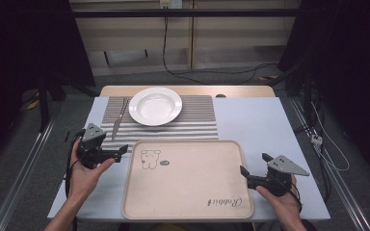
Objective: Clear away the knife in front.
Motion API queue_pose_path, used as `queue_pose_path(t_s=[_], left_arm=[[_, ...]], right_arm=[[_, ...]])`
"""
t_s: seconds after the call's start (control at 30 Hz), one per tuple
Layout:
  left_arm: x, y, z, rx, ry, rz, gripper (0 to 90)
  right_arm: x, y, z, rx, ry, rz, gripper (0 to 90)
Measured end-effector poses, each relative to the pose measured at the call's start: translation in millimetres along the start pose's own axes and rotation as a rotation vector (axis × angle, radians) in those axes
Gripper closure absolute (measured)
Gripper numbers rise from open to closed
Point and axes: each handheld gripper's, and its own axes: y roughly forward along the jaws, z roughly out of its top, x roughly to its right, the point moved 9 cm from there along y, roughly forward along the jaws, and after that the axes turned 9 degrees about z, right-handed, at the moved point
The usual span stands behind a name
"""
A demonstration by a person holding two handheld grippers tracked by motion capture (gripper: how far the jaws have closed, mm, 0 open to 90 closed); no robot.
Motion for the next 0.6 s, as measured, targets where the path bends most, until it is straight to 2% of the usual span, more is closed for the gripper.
queue_pose_path(t_s=[0.03,0.07,0.13,0.17,0.27,0.37,0.43,0.6], left_arm=[[-2.2,1.5,1.7,-0.005,-0.017,-0.005,7.0],[-5.1,3.0,3.5,-0.009,-0.007,-0.001,6.9],[-11.7,6.4,7.2,-0.011,0.039,0.047,6.2],[-14.3,8.0,8.5,-0.023,0.054,0.055,6.2],[-20.1,14.2,15.0,-0.025,0.038,0.050,6.9],[-22.0,20.9,20.0,-0.047,0.057,0.041,6.7],[-25.5,27.0,23.6,-0.044,0.071,0.066,7.0],[-40.5,44.6,28.9,-0.061,0.036,0.096,8.9]], right_arm=[[0.0,0.0,-0.2,-0.001,-0.001,0.000,9.3],[-0.1,-0.1,-0.5,-0.003,-0.001,0.001,9.3],[-0.9,-0.1,-1.2,-0.008,-0.002,0.006,9.3],[-0.9,-0.1,-1.2,-0.008,-0.002,0.006,9.3],[-0.9,0.3,-1.0,-0.007,-0.002,0.009,9.3],[-0.9,0.6,-1.1,-0.008,-0.001,0.011,9.3],[-0.7,1.1,-1.3,-0.008,-0.002,0.013,9.3],[-0.3,2.1,-1.6,-0.010,0.002,0.018,9.3]])
